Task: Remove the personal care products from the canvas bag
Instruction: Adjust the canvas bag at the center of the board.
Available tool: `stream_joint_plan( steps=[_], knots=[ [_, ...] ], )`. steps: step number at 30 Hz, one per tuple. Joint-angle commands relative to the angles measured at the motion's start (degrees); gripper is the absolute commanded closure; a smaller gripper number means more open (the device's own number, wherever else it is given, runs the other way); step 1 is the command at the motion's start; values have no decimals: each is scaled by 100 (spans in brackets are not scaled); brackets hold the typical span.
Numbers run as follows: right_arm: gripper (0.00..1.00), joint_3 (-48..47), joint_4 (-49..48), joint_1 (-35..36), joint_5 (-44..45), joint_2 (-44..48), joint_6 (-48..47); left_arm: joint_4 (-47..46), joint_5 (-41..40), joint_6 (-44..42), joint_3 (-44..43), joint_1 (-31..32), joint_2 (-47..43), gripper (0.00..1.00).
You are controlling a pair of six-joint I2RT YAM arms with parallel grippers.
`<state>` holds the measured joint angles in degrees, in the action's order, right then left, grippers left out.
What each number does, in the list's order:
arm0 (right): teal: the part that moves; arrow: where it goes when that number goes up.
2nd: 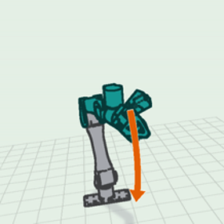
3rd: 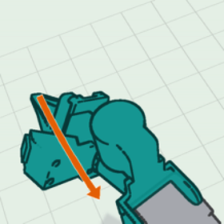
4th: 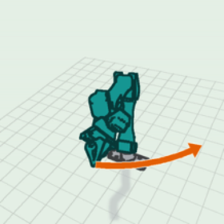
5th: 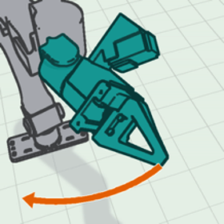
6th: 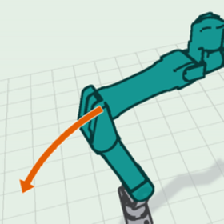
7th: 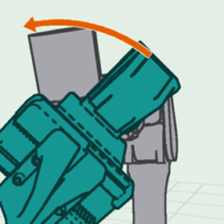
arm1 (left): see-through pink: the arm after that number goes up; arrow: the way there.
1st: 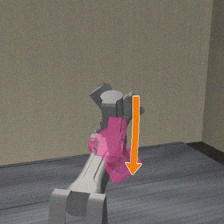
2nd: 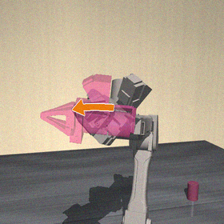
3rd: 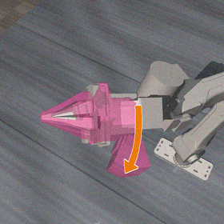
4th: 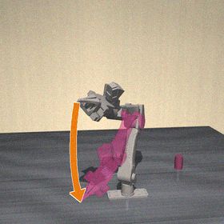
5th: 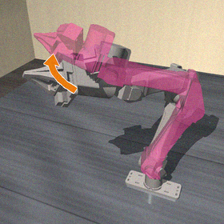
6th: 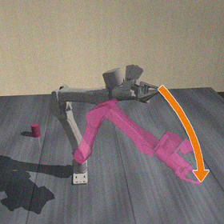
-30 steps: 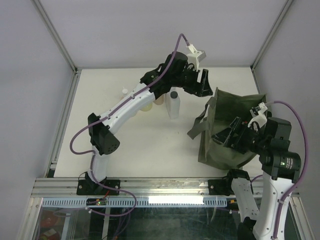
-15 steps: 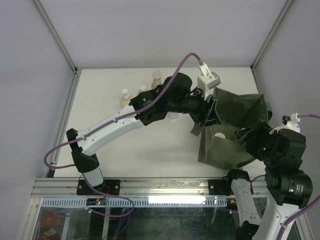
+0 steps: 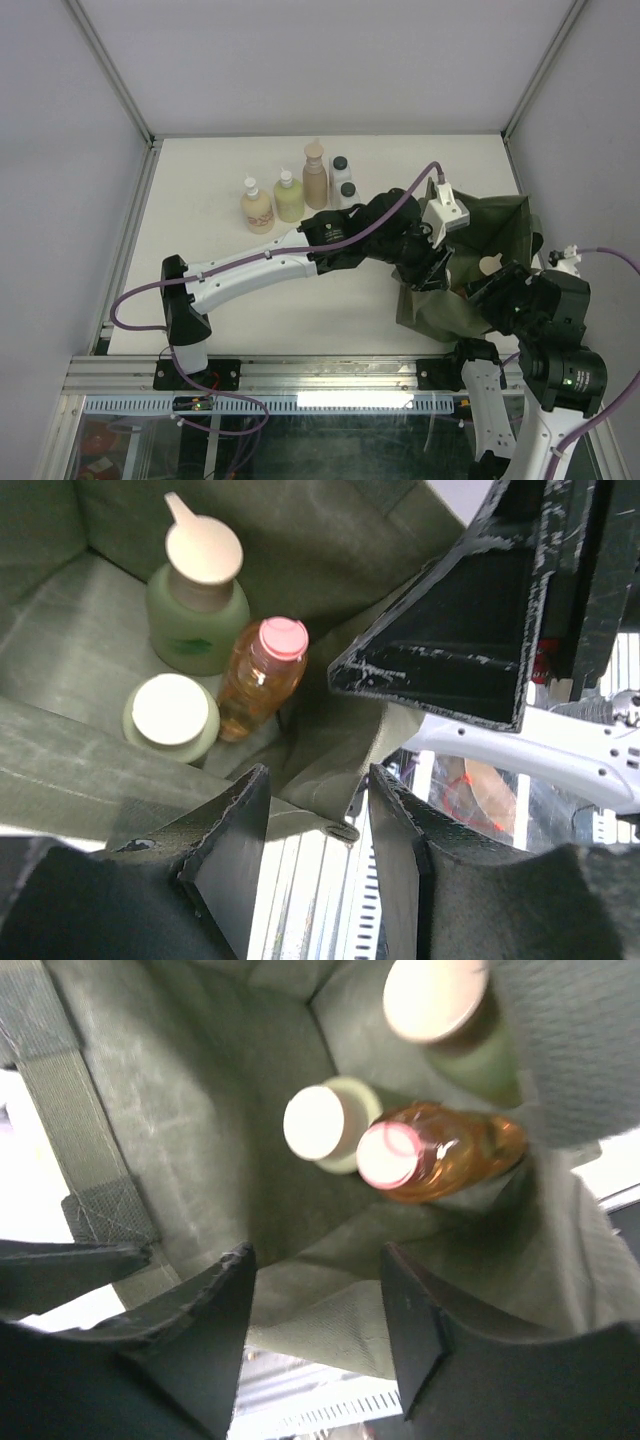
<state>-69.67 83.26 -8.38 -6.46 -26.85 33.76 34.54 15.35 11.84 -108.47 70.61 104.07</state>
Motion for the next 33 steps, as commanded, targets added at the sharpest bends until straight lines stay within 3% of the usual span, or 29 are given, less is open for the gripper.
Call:
stream_joint_plan(
  steps=[1,11,15,21,26,33],
  knots=[
    [48,319,422,30,-785,77,-193,-141,-129,-164,-9,95,-62,55],
    [55,948,414,31,-978,47,-275,-235,234,-305,-170,197,119,60],
    [55,823,386,35,-898,75,-206,-298,380,-340,-114,237,282,69],
    [54,329,343,35,-434,-67,-151,-435,312,-358,907,295,125,88],
    [53,113,337,31,434,-199,-189,-574,186,-375,1562,411,-19,92],
    [52,275,120,30,170,-219,-443,-607,-141,-374,1897,464,69,93]
  ],
)
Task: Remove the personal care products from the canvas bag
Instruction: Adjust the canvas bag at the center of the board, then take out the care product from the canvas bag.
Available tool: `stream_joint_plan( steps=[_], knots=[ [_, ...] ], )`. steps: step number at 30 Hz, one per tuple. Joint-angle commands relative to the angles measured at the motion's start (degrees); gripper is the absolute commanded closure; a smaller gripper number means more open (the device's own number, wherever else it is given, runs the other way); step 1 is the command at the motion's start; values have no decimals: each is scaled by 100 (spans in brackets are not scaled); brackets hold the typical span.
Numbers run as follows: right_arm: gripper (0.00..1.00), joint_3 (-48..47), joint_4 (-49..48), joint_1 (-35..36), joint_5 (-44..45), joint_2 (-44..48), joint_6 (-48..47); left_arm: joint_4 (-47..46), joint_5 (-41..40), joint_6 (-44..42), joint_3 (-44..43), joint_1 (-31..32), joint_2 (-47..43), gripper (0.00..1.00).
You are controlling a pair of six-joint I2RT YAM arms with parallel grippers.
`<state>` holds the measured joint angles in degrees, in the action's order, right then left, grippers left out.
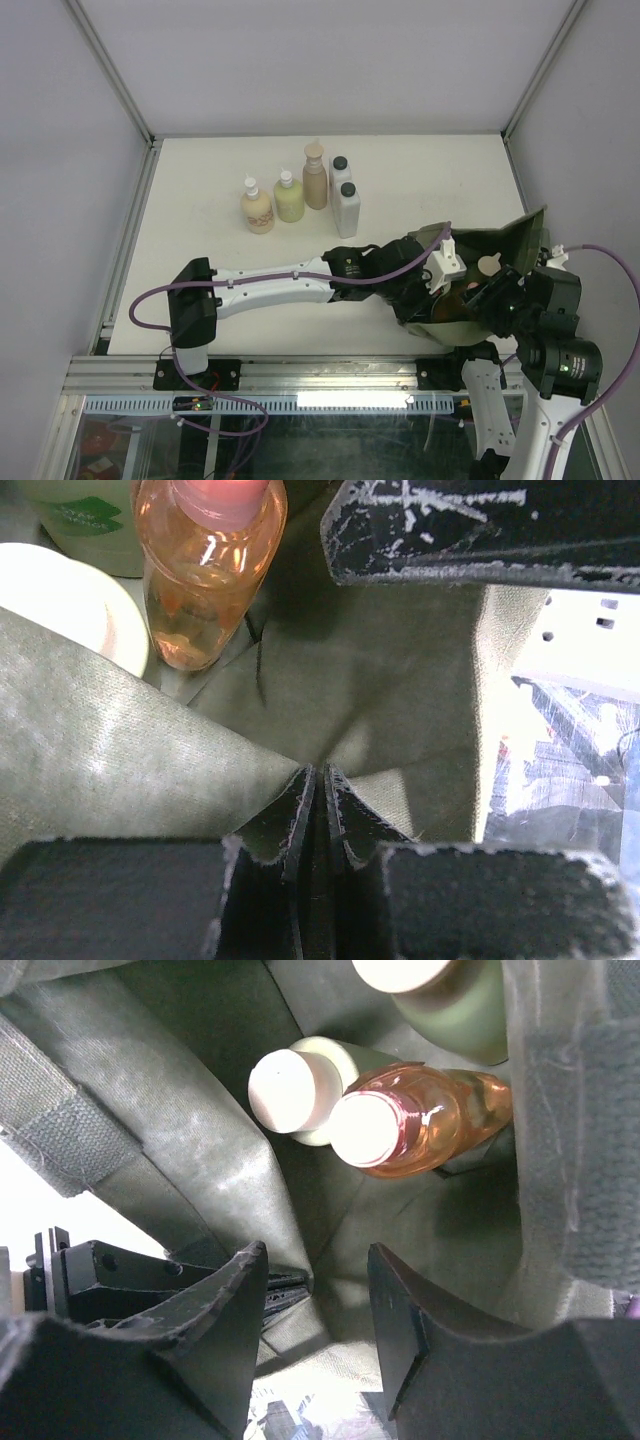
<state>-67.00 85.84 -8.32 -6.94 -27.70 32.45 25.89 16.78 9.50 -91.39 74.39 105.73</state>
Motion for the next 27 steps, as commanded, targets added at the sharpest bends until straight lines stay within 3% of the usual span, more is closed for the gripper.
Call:
stream_joint_plan(
  steps=[1,3,6,9,17,27],
  knots=[
    [50,-48,-107,24,370,-176,-367,265,-288,-127,167,86,-67,93],
    [42,-208,-27,26,795,-314,-511,273,-323,-100,118,105,-38,93],
    [34,-372,-228,23,738,-452,-848,273,-376,-55,67,116,-7,93],
    [34,-404,-604,32,480,-634,-989,270,-355,-72,39,130,31,92],
    [33,382,-775,32,1059,-886,-635,267,-267,-134,-30,154,111,92],
    [16,749,-747,35,651,-1310,-817,263,-271,-271,-182,150,161,91]
  ],
)
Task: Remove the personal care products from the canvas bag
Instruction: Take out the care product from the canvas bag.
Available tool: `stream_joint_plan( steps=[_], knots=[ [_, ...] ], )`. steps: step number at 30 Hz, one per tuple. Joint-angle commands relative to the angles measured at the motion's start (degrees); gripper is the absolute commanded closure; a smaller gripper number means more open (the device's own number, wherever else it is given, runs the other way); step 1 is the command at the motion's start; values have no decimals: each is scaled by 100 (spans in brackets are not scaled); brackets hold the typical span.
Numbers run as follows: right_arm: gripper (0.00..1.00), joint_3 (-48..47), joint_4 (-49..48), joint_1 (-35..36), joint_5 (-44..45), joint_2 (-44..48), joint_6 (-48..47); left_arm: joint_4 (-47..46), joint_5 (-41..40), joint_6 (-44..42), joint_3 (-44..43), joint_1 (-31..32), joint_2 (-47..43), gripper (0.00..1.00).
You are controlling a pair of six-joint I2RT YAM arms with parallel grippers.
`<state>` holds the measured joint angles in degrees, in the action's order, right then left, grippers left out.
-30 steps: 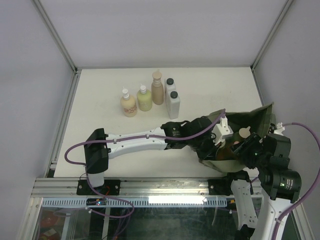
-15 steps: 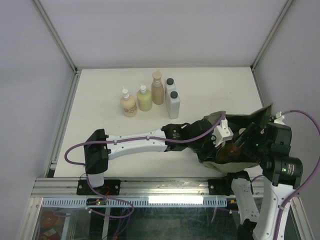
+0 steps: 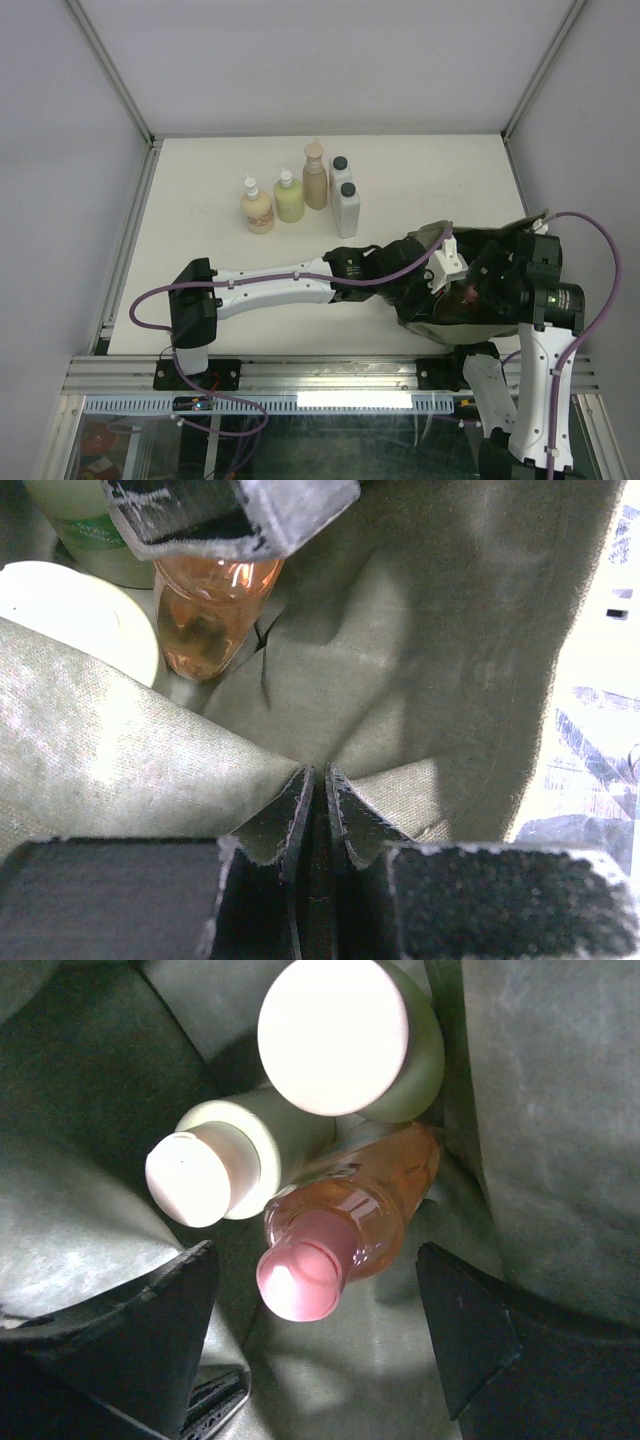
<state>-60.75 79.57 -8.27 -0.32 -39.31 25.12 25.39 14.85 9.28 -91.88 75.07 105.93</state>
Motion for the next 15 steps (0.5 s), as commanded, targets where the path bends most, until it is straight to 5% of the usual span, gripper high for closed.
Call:
stream_joint_plan(
  steps=[1,15],
  knots=[
    [16,187,-107,32,-1,-186,-5,315,-75,-268,-149,83,145,91],
    [25,668,-189,86,547,-910,403,318,-100,-487,-235,83,170,91]
  ],
)
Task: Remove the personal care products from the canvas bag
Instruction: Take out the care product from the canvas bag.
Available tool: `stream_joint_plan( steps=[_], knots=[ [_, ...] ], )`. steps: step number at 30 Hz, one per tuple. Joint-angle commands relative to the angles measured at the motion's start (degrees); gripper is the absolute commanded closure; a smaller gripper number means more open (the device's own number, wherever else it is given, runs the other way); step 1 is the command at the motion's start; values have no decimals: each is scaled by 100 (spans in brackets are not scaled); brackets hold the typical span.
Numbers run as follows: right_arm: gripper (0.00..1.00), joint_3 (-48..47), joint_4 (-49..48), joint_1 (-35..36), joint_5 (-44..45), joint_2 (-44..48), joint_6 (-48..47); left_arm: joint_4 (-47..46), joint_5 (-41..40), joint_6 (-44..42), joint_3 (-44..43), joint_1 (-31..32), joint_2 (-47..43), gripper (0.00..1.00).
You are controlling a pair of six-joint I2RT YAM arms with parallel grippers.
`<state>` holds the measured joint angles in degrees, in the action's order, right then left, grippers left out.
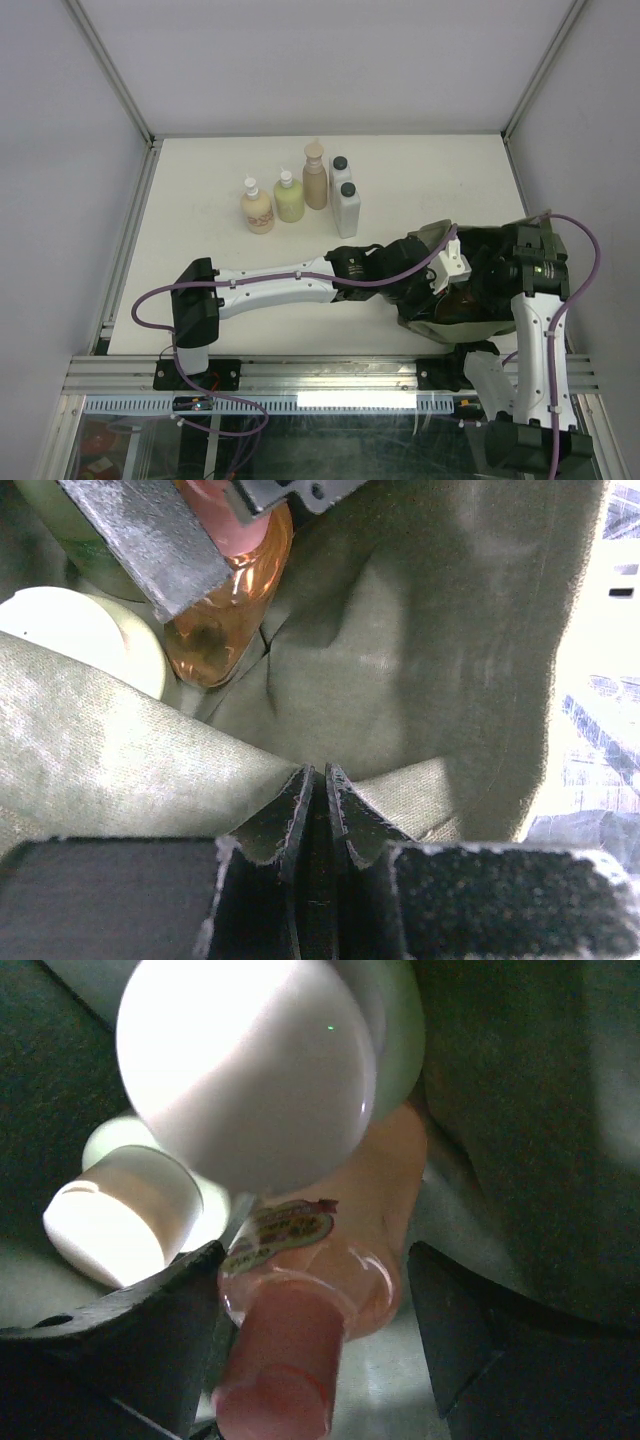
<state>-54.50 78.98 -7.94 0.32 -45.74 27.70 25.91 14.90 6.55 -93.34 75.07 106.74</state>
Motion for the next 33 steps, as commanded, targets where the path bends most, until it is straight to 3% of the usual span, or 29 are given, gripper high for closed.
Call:
stream_joint_plan(
  steps=[1,4,7,10,14,15,25,33],
  knots=[
    [28,26,-96,88,540,-303,186,272,-129,-240,-80,80,78,91],
    [33,-54,117,195,653,-355,253,270,-177,-287,-86,83,66,91],
    [50,-100,161,267,688,-219,289,270,-214,-324,-88,79,68,91],
    [57,-246,179,268,648,-193,203,280,-245,-366,-105,73,66,91],
    [94,-676,35,272,548,-37,-11,435,-290,-427,-243,75,125,90],
    [100,-752,-7,274,523,-12,-56,471,-294,-438,-304,72,140,90],
    [100,-1160,-331,274,94,145,-380,781,-326,-498,-568,72,206,82],
    [100,-1435,-442,268,-192,180,-422,896,-356,-539,-640,74,189,68]
  ],
)
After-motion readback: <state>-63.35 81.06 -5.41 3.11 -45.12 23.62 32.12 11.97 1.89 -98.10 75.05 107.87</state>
